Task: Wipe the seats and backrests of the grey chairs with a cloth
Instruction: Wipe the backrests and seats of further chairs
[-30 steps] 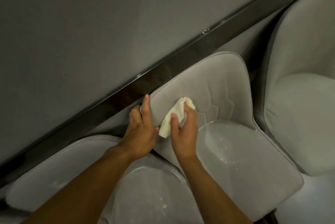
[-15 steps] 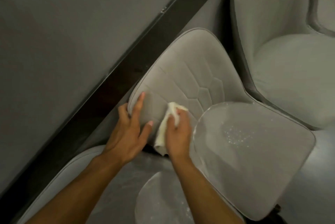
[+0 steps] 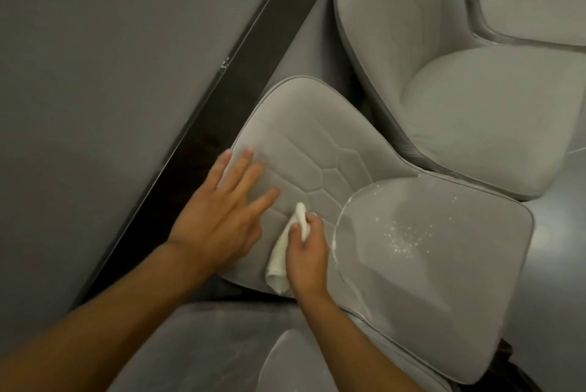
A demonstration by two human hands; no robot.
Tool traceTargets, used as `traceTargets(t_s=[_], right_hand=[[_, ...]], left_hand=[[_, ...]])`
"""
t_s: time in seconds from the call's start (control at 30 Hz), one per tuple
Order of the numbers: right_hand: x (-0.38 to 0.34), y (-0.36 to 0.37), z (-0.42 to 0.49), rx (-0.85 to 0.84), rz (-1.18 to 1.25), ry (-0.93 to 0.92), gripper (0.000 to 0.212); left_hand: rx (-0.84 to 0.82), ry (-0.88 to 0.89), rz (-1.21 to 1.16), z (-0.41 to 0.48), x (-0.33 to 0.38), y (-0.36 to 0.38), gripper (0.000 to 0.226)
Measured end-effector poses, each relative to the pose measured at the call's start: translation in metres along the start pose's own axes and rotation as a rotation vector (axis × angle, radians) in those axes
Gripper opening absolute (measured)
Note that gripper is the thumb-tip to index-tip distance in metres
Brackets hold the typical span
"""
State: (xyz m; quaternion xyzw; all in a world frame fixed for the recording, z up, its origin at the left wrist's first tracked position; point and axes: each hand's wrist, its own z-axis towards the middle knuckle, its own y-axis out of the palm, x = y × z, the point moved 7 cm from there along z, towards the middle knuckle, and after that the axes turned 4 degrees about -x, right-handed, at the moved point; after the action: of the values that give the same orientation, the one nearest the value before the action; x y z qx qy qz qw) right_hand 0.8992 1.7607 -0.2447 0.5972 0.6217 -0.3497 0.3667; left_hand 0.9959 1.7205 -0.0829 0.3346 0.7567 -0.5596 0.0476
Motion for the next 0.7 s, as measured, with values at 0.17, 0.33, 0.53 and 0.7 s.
traceTargets(t_s=[0.17, 0.33, 0.53, 0.7], right_hand=[[-0.037, 0.031, 0.006, -0.047, -0.028, -0.205, 0.032], [0.042, 0.017, 0.032, 0.112, -0.141, 0.232, 0.018], [-0.026, 0.020, 0.043, 0.105, 0.134, -0.129, 0.025], [0.002, 0.016, 0.048, 0.160, 0.020, -0.159, 0.031]], left_hand=[[-0.037, 0.091, 0.035, 0.019, -0.015, 0.029, 0.063], [-0.012, 0.082, 0.007, 0.024, -0.012, 0.033, 0.059], [0.019, 0.078, -0.002, 0.026, -0.011, 0.032, 0.059], [0.013, 0.083, 0.019, 0.026, -0.011, 0.033, 0.061]])
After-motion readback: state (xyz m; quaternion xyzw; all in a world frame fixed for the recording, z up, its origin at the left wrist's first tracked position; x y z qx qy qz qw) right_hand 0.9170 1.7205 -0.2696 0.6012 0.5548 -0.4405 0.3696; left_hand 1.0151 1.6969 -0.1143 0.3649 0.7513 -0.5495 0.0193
